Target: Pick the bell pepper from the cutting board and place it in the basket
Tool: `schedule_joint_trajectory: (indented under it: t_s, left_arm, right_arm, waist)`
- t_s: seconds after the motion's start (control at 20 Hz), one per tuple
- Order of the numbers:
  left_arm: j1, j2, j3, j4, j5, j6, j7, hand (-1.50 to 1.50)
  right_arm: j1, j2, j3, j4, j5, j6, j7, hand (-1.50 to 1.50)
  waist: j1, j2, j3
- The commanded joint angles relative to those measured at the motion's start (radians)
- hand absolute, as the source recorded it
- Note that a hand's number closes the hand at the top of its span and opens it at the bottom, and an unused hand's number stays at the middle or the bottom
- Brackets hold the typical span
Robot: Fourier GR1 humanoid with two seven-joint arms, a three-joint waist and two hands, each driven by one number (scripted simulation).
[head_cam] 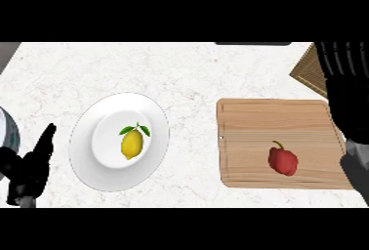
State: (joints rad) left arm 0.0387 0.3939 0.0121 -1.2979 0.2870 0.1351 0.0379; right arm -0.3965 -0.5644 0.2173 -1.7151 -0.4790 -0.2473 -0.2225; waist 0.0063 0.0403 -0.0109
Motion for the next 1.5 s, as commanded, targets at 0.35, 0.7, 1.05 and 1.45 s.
schedule_joint_trajectory:
  t_s: [0.35, 0.7, 1.05, 1.45]
  left_arm:
    - [0.414, 0.067, -0.076, -0.393, 0.001, -0.082, 0.196, 0.0]
    - [0.461, 0.062, -0.058, -0.417, -0.011, -0.073, 0.217, 0.0]
    - [0.563, 0.068, -0.005, -0.468, 0.003, -0.064, 0.239, 0.0]
    - [0.6, 0.044, -0.003, -0.492, -0.008, -0.069, 0.231, 0.0]
  right_arm:
    - [-0.039, -0.011, 0.269, 0.08, 0.132, 0.158, 0.1, 1.5]
    - [-0.056, 0.046, 0.433, 0.157, 0.408, -0.034, 0.206, -1.5]
    - [-0.218, -0.193, 0.457, 0.191, 0.697, -0.026, 0.461, -1.5]
    - [-0.417, -0.324, 0.503, 0.09, 0.75, 0.265, 0.731, -1.5]
  waist:
    - [-0.007, -0.028, 0.002]
    - [-0.06, -0.045, -0.002]
    - [-0.121, -0.078, -0.013]
    - [-0.13, -0.083, -0.014]
